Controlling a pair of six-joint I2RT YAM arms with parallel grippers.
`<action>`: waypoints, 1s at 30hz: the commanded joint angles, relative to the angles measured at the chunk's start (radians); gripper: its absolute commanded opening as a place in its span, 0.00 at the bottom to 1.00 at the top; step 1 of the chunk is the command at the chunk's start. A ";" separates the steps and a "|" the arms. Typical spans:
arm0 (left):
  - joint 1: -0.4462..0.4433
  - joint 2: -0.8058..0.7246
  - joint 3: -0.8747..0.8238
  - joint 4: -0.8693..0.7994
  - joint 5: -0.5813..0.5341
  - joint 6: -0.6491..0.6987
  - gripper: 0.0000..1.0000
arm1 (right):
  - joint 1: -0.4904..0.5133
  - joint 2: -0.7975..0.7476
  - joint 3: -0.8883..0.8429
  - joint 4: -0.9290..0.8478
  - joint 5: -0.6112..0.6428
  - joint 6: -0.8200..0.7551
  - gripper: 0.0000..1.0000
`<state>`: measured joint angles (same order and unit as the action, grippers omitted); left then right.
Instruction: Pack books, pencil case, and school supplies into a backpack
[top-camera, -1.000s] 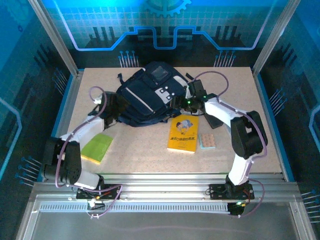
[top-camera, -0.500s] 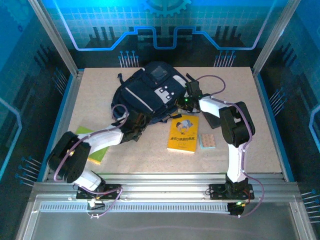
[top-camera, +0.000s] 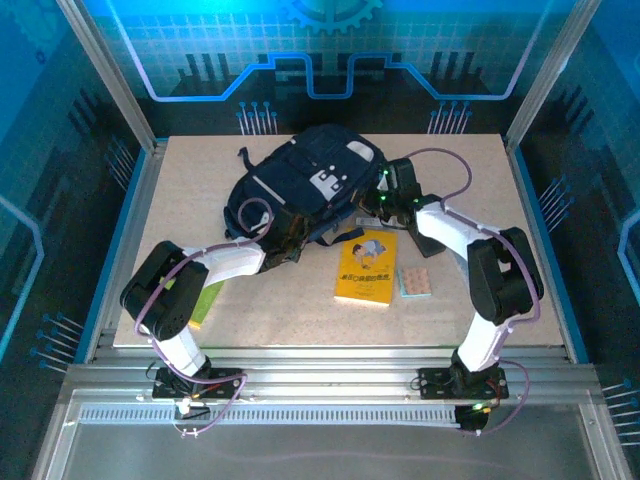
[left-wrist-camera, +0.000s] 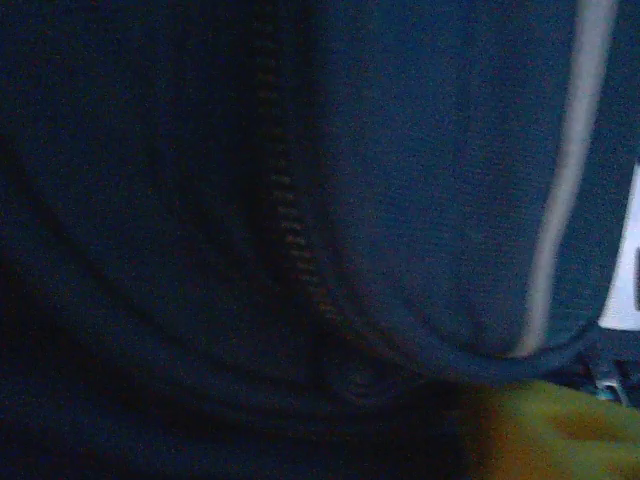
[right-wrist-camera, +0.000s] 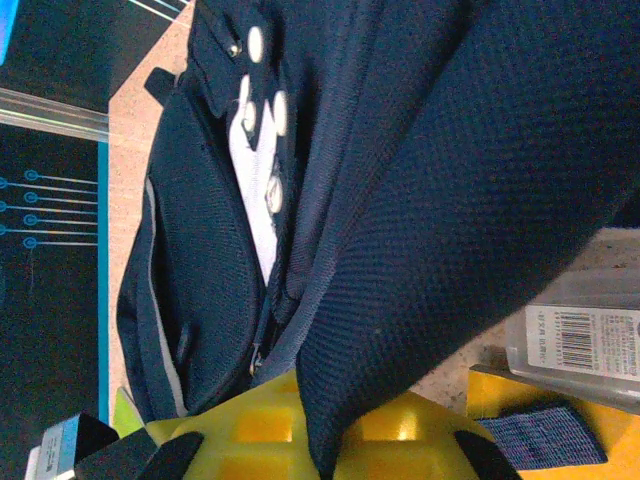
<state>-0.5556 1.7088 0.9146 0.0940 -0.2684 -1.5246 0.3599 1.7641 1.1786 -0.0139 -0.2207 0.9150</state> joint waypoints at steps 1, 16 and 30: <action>0.006 0.023 0.007 0.092 -0.057 -0.014 0.46 | 0.018 -0.035 -0.027 0.053 -0.082 0.016 0.00; 0.007 -0.062 0.030 0.108 -0.049 -0.067 0.00 | 0.054 0.015 -0.200 0.326 -0.124 0.142 0.77; -0.011 -0.164 0.011 0.130 -0.046 -0.079 0.00 | 0.036 0.101 -0.212 0.392 -0.029 0.196 0.77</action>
<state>-0.5579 1.6230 0.9138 0.1555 -0.3069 -1.5990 0.4114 1.8141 0.9337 0.3435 -0.3054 1.1122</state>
